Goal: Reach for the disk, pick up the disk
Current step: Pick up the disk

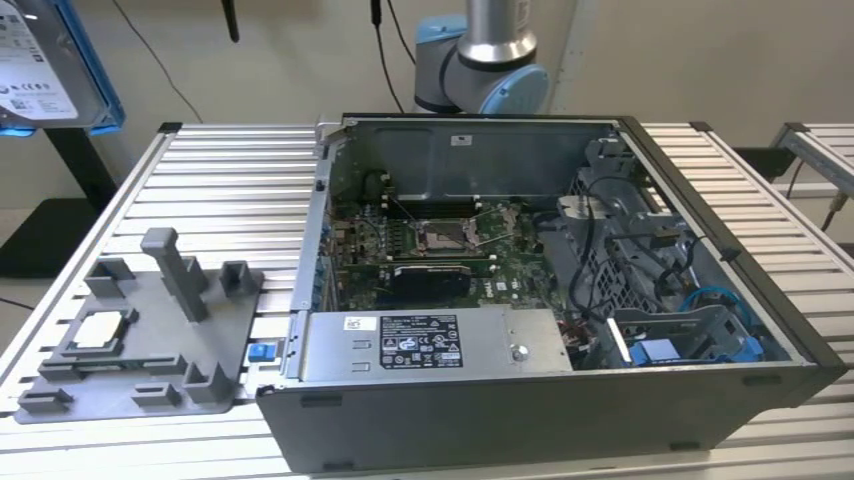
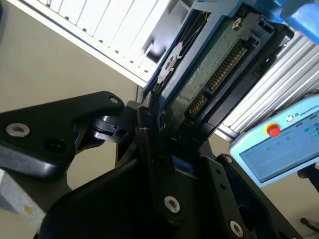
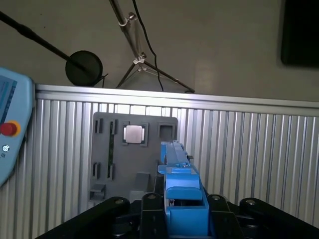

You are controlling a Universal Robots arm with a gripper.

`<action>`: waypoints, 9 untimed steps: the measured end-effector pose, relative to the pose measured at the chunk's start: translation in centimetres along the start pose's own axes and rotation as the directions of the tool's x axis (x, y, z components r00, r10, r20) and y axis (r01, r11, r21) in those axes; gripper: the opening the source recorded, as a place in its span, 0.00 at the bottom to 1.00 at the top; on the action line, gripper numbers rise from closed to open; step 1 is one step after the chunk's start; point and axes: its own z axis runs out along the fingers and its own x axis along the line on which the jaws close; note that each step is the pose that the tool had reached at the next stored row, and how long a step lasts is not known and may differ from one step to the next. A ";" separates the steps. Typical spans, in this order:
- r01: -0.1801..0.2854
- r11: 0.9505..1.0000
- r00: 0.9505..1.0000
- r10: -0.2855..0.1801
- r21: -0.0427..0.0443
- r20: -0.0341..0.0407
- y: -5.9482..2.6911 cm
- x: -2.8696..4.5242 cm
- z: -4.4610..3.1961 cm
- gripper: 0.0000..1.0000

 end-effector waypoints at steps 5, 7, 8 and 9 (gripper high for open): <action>0.000 1.000 1.000 0.000 0.000 0.000 -0.93 0.03 -0.03 0.00; 0.000 1.000 1.000 0.000 0.000 0.000 -1.32 0.04 -0.04 0.00; 0.000 1.000 1.000 0.000 0.000 0.000 -1.50 0.04 -0.05 0.00; 0.000 1.000 1.000 0.000 0.000 0.000 -1.65 0.05 -0.05 0.00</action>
